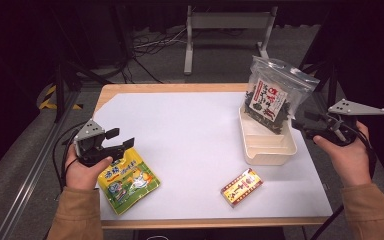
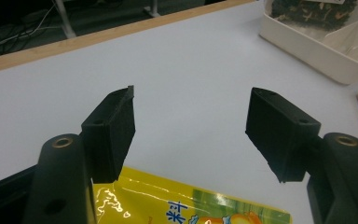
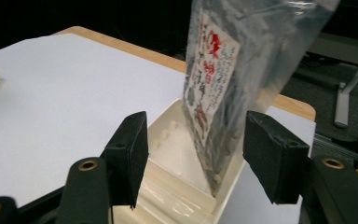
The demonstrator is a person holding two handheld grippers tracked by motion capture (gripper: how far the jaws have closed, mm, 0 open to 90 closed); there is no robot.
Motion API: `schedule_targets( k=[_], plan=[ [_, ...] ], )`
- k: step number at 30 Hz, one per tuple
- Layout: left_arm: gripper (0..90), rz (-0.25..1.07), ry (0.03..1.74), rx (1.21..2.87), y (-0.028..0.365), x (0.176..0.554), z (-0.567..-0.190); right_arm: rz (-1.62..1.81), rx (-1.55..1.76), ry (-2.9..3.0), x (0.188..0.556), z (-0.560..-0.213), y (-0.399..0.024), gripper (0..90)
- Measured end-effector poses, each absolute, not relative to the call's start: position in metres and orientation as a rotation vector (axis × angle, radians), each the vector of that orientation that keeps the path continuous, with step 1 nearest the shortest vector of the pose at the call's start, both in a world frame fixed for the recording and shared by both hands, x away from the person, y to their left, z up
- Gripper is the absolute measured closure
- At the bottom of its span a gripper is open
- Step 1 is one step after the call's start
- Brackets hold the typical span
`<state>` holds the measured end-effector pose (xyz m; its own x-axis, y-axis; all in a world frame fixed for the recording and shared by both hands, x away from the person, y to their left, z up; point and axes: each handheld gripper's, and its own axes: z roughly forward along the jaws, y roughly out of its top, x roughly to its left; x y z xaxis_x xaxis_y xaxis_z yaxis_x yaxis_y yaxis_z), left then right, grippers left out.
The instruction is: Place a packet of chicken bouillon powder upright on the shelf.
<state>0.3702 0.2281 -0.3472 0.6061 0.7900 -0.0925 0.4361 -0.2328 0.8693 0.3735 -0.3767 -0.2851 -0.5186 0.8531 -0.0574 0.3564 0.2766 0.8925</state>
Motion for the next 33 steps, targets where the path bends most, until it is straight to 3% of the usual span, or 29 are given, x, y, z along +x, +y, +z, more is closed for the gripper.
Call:
schedule_targets(
  k=[11,23,33],
  plan=[
    [30.5,0.478,1.050,1.883,0.240,0.366,-0.353,1.227,1.022,2.073,0.369,-0.295,-0.357,40.0],
    [35.1,0.485,1.163,1.916,0.258,0.363,-0.364,1.241,0.877,2.183,0.368,-0.314,-0.318,38.8],
    [22.3,0.469,1.295,1.871,0.273,0.364,-0.380,1.274,0.831,2.222,0.362,-0.332,-0.297,38.1]
  ],
)
